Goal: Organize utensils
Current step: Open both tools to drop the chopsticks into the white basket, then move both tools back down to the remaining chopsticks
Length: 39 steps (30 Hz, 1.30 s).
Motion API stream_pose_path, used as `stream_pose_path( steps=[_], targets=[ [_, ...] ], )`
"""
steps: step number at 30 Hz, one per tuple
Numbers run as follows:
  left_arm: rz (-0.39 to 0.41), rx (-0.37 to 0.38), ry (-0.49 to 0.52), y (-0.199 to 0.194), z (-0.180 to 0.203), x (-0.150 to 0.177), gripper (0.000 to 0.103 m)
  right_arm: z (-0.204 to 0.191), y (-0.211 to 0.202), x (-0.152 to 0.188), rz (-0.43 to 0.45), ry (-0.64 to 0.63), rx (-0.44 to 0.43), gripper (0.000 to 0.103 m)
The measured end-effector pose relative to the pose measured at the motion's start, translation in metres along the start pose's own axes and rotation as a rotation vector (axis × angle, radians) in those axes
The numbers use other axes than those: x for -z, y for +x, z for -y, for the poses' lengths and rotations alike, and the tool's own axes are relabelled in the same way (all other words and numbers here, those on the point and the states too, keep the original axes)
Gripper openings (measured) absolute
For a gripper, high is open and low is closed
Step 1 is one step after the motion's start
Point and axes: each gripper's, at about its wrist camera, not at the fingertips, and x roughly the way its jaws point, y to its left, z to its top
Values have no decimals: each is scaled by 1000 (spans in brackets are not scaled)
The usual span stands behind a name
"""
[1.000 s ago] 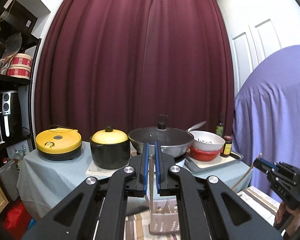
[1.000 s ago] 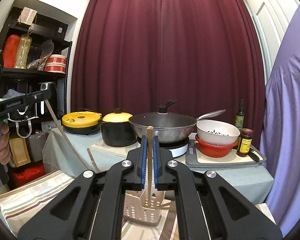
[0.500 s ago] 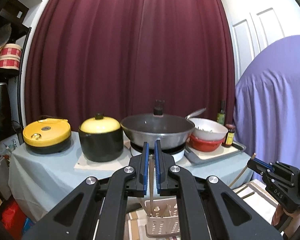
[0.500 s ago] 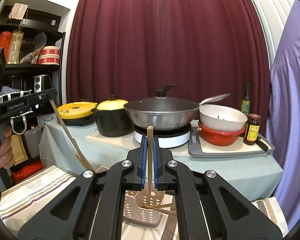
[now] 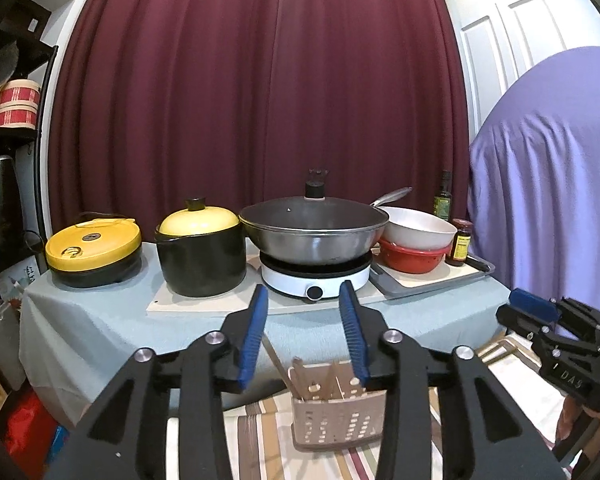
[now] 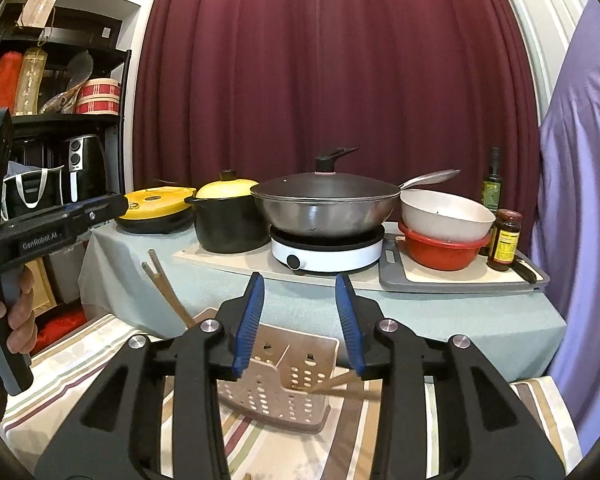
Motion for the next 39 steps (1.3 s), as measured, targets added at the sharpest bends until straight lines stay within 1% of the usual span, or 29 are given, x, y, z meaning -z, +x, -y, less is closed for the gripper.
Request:
stream_pose_path(
  steps=[2,6,11,17,20,25,28,33,35,39],
  targets=[
    [-7,4,-2,-9,2,5,42,-1,-11,3,1,0,7,43],
    [-30,4,-8,-25,8,19,44,-4,-34,13,-6,1,13,43],
    [-68,-9,-20,-48,15,43,47,-9,-64,35,-36,-1,24,44],
    [-134,-27,-40,-67,20,77,47,-17,-92,75,-98,-14,40,44],
    [-172,-42,-57,-74,19,96,47,-19,-103,95,-129,2,37,44],
    [-218,-70,-74,-92,21,132,47,-29,-123,131,-155,-25,56,44],
    [-245,-85,-65,-100,24,151,47,-34,-133,156,-181,-37,59,44],
    [-285,-93,-75,-115,27,182,47,-39,-147,193,-218,-30,53,44],
    [-300,-102,-78,-119,28,193,47,-42,-150,204,-233,-28,46,44],
    [-337,-94,-90,-124,31,214,47,-49,-154,224,-259,-23,25,44]
  ],
)
